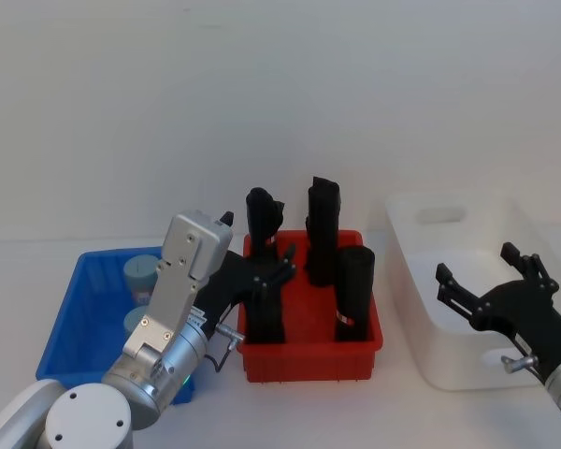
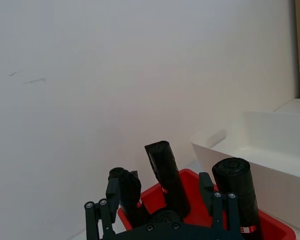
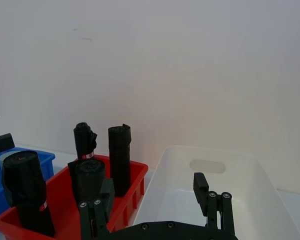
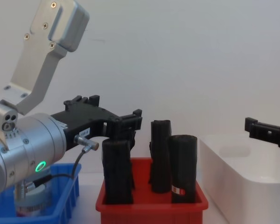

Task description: Pick the cotton swabs from the blue box and place them into the white box.

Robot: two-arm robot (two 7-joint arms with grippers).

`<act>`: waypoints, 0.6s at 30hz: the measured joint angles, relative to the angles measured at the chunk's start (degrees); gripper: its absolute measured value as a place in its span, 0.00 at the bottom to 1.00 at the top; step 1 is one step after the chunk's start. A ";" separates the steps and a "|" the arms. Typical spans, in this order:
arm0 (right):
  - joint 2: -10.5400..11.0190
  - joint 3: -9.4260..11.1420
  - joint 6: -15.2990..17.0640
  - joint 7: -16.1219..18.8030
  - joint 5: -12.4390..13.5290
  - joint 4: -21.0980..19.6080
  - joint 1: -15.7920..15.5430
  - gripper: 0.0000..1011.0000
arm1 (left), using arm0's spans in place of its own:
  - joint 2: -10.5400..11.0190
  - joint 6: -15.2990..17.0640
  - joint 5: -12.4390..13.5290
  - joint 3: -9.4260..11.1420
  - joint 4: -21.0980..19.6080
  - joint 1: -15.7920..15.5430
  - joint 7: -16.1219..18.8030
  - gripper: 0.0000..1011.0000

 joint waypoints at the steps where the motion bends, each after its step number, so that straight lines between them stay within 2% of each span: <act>1: 0.00 0.00 0.00 0.00 0.00 0.00 0.00 0.99 | 0.00 0.00 0.00 0.00 0.00 0.00 0.00 0.99; 18: 0.00 0.00 0.00 0.00 0.00 0.00 0.00 0.99 | 0.00 0.00 0.00 0.00 0.00 0.00 0.00 0.99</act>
